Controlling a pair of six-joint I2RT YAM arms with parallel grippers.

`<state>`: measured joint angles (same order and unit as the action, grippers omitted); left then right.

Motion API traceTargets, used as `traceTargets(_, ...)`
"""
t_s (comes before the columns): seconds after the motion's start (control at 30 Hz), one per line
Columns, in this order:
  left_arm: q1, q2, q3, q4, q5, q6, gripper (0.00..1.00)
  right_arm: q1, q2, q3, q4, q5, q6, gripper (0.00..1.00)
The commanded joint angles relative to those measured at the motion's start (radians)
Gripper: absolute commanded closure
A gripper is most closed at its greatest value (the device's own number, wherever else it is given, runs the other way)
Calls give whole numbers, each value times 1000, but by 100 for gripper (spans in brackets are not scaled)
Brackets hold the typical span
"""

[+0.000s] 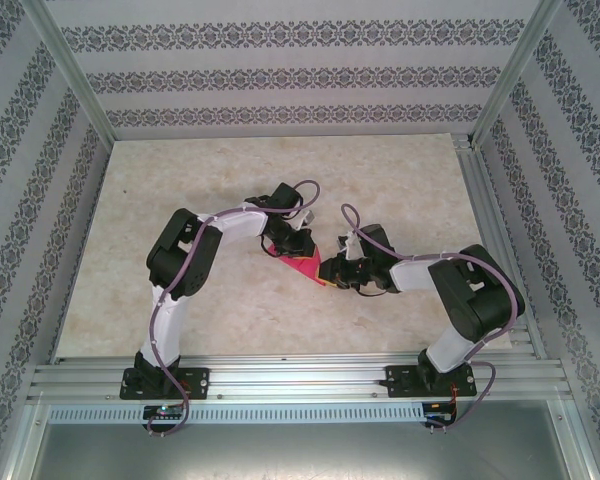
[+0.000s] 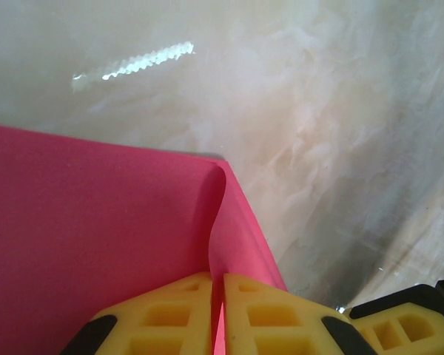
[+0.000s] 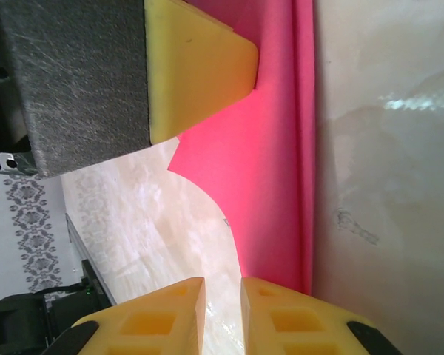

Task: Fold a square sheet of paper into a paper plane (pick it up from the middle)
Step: Third fold the triangle at the center of the table.

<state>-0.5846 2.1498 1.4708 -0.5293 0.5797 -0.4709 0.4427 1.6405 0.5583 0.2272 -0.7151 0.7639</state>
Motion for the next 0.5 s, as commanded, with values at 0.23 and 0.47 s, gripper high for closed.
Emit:
traceTargets(0.23, 9, 49, 73, -15, 72, 60, 84, -15, -67, 54, -122, 22, -90, 77)
traceTargets(0.47, 9, 63, 96, -43, 56, 81, 84, -29, -73, 79, -215, 55, -146, 77)
